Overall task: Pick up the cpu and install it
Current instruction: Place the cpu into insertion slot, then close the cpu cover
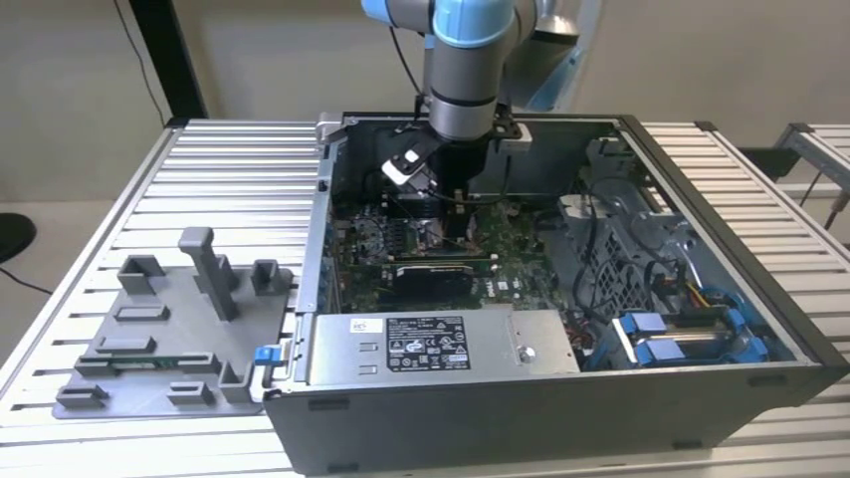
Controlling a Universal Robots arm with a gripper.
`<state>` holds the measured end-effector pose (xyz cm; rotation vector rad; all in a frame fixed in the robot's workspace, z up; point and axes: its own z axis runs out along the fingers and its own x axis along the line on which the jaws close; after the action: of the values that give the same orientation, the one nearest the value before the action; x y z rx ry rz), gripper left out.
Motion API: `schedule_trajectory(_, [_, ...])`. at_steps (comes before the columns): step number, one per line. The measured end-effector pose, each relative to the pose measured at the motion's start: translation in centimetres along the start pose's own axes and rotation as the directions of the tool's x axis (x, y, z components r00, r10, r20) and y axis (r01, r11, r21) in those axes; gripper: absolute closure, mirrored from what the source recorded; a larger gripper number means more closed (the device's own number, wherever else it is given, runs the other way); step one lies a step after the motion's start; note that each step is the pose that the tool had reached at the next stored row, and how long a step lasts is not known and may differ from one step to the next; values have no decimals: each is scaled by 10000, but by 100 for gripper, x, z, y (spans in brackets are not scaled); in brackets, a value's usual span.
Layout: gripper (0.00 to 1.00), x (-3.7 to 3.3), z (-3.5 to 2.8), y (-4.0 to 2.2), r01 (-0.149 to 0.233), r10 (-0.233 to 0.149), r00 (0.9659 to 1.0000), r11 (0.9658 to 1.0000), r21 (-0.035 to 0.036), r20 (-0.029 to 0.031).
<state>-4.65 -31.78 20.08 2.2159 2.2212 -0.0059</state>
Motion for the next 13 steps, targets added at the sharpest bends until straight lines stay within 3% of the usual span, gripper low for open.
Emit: schedule_trajectory(13, [100, 28, 21, -3, 14, -14, 10000, 10000, 0, 6])
